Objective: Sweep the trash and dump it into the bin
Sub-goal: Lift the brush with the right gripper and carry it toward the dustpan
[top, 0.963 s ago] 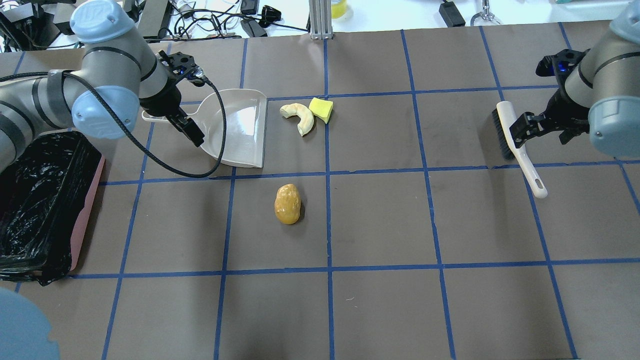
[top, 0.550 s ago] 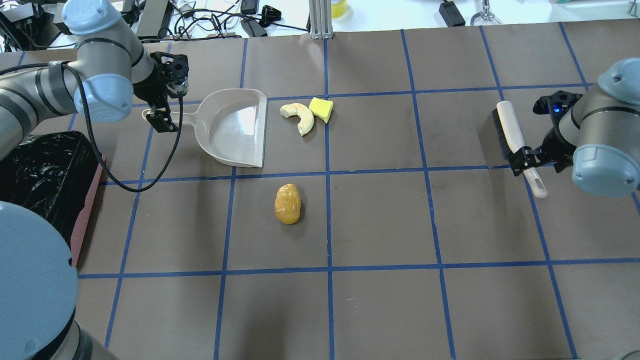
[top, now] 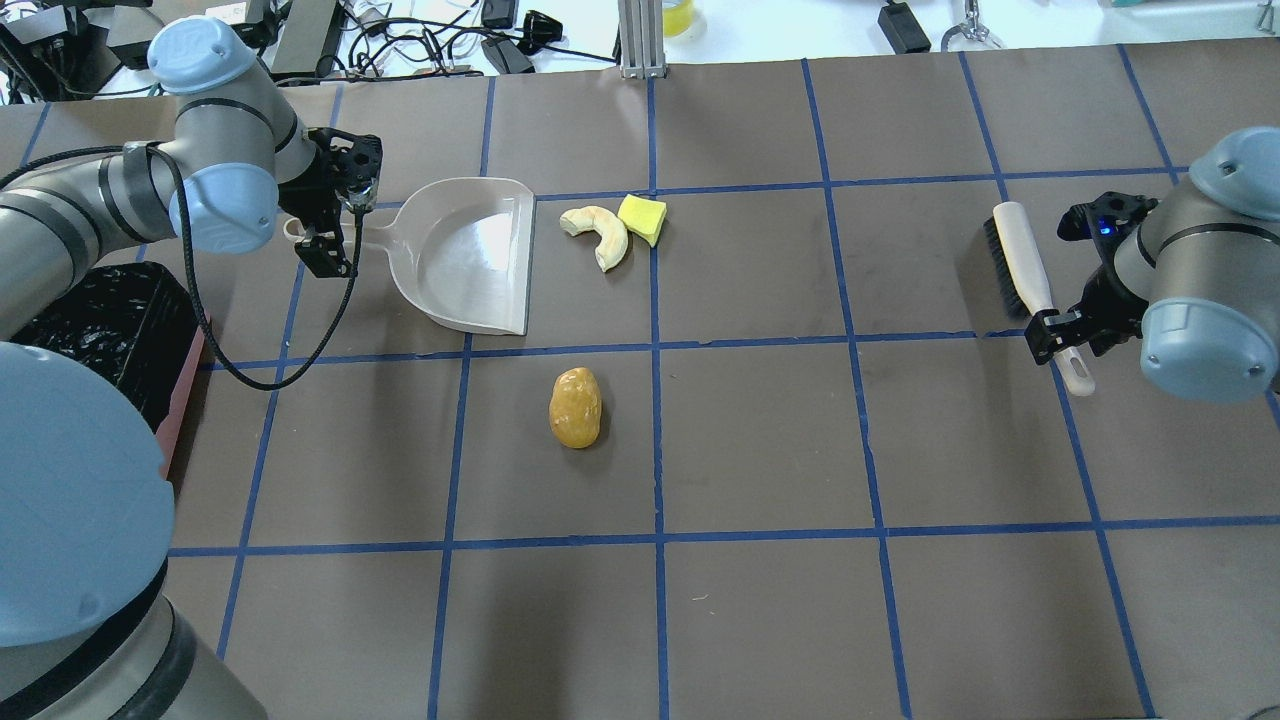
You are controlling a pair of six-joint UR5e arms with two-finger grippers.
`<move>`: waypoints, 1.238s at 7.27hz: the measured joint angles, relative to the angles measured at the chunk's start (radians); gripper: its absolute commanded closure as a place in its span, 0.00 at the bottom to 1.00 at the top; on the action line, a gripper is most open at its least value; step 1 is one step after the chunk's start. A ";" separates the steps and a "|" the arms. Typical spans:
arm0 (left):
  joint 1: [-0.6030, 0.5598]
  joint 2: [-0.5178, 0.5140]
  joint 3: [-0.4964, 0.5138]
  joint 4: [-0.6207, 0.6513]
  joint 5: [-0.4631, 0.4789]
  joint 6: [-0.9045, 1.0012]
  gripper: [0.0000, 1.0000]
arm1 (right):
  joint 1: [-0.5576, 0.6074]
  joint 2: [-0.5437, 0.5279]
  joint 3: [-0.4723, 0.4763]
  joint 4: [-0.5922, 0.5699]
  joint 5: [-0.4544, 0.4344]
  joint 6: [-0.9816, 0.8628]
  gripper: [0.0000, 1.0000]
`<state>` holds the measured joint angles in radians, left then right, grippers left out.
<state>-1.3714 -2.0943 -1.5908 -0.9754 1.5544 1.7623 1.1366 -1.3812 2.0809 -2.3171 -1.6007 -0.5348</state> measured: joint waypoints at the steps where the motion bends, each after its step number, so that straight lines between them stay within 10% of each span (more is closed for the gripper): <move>1: 0.008 -0.007 0.005 0.001 0.001 -0.005 0.00 | 0.000 0.000 -0.001 0.000 0.002 -0.001 0.52; 3: 0.021 -0.018 0.015 0.001 0.001 -0.006 0.00 | 0.000 0.004 -0.005 -0.001 0.005 0.003 0.63; 6: 0.024 -0.020 0.017 0.001 -0.005 -0.007 0.88 | 0.000 0.007 -0.009 -0.001 0.010 0.016 0.80; 9: 0.025 -0.015 0.014 0.002 -0.005 -0.008 0.96 | 0.005 -0.003 -0.023 0.000 0.023 0.041 0.97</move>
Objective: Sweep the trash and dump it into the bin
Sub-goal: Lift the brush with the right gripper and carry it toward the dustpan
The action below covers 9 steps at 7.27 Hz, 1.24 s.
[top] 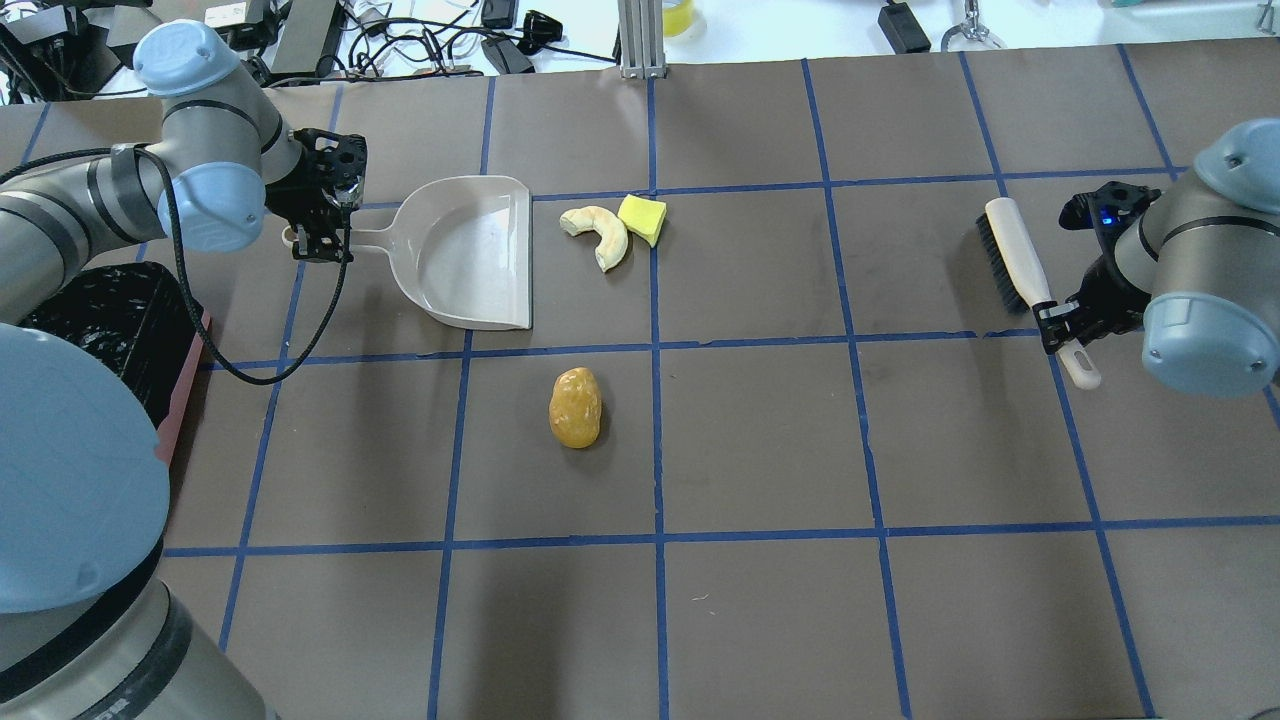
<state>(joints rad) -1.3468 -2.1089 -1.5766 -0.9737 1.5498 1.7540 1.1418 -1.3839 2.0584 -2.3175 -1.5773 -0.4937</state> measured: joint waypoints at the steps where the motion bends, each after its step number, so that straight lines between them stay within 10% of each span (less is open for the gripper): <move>1: 0.000 0.000 -0.001 0.001 -0.002 0.000 1.00 | 0.010 -0.001 -0.039 0.026 0.001 0.018 0.99; 4: 0.000 0.000 0.002 0.001 -0.003 0.000 1.00 | 0.159 -0.002 -0.245 0.198 0.001 0.181 1.00; 9: 0.000 -0.007 0.009 0.002 0.002 0.020 1.00 | 0.481 0.008 -0.307 0.206 0.035 0.594 1.00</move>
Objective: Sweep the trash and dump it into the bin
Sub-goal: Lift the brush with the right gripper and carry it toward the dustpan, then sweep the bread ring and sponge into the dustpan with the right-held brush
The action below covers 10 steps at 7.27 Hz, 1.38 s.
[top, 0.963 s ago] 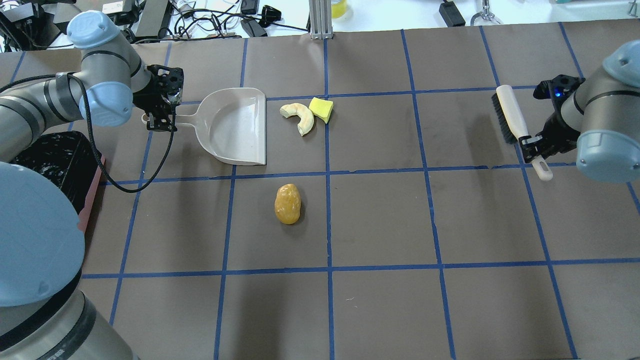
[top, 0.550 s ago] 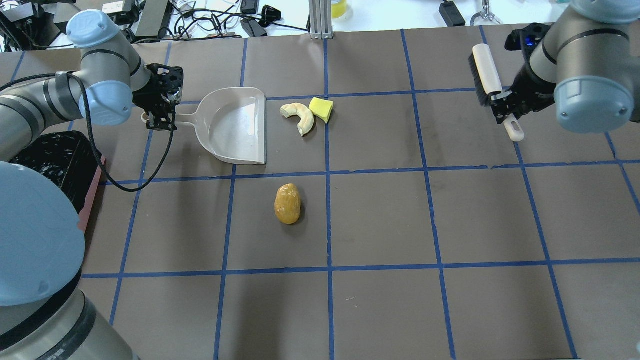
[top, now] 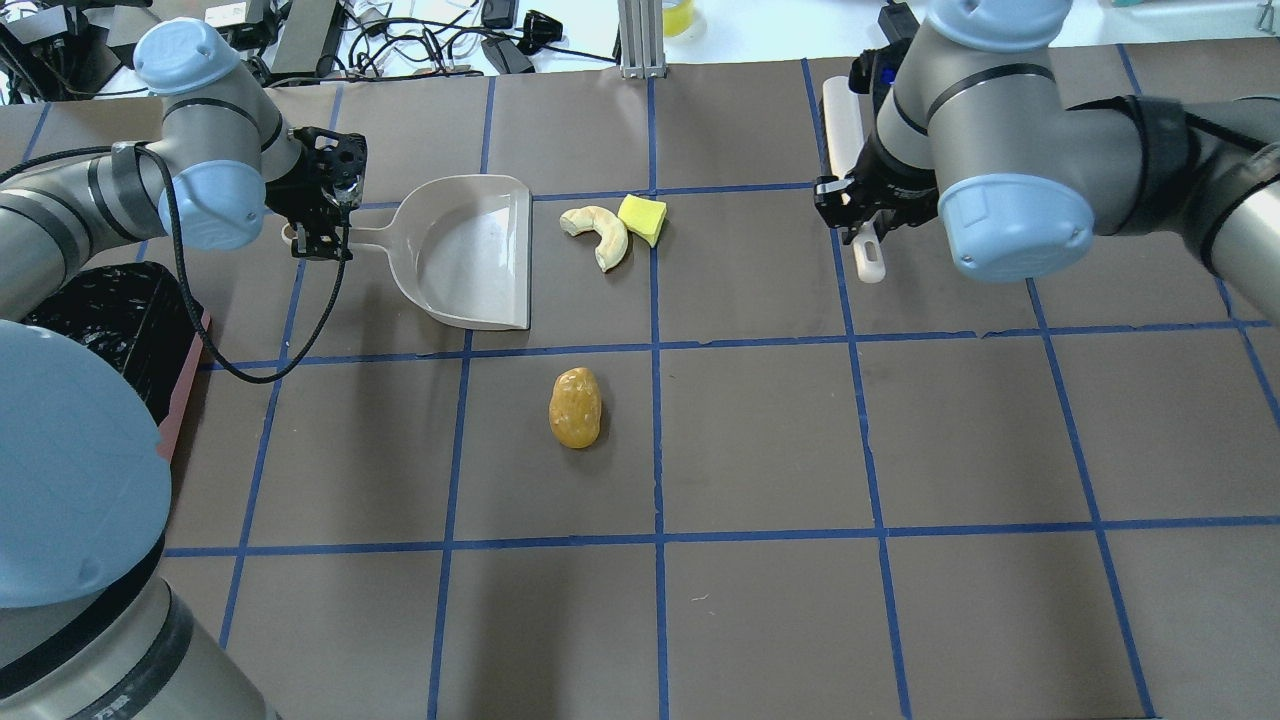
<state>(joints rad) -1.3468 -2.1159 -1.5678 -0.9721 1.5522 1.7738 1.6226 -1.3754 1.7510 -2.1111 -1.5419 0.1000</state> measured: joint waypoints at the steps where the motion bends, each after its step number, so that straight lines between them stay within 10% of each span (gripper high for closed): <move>1: 0.000 -0.002 0.001 0.000 -0.002 0.006 1.00 | 0.030 0.015 -0.006 -0.020 0.032 0.055 1.00; 10: -0.017 0.000 -0.002 -0.005 0.003 0.012 1.00 | 0.275 0.329 -0.148 -0.127 -0.010 0.251 1.00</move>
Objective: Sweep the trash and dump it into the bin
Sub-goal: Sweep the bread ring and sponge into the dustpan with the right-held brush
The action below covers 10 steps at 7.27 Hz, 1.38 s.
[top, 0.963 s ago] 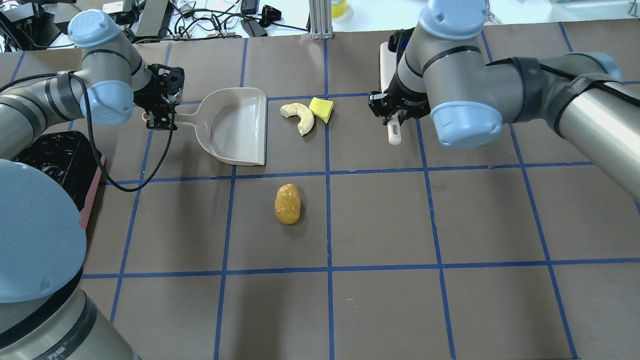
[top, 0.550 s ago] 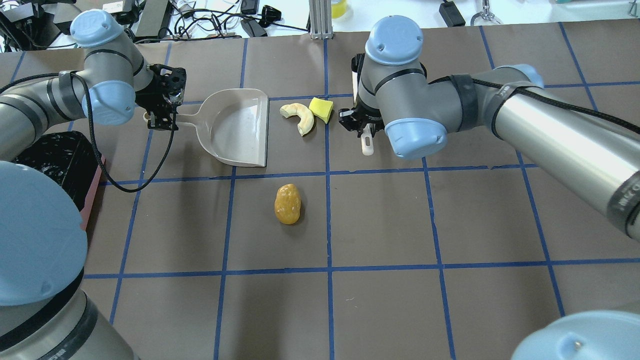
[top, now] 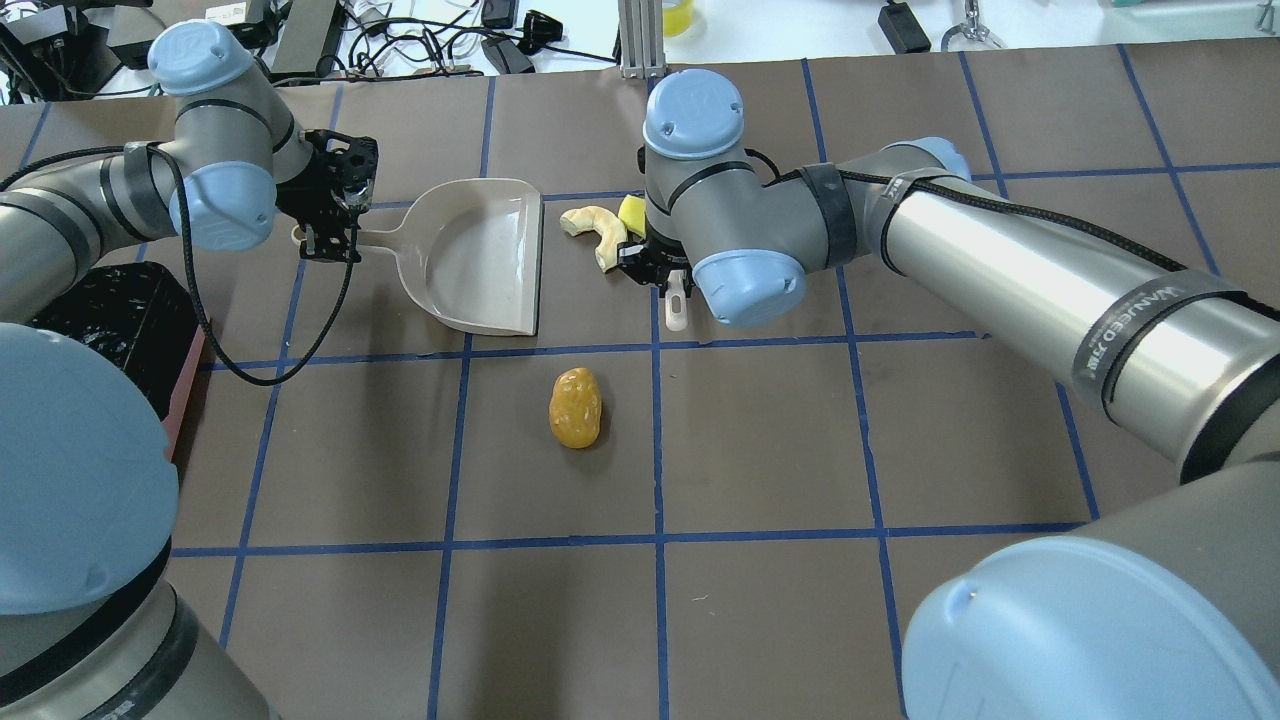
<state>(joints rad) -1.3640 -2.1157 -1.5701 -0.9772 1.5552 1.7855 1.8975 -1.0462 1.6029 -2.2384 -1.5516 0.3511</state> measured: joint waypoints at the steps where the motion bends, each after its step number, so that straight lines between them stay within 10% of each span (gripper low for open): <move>1: -0.001 0.000 0.000 0.000 0.000 0.000 1.00 | 0.009 0.009 -0.006 0.000 0.006 0.026 1.00; 10: -0.001 -0.004 0.001 0.003 -0.001 -0.002 1.00 | 0.151 0.073 -0.084 -0.014 0.165 0.345 1.00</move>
<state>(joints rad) -1.3653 -2.1198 -1.5694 -0.9741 1.5539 1.7838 2.0486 -0.9732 1.5188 -2.2524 -1.3865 0.6960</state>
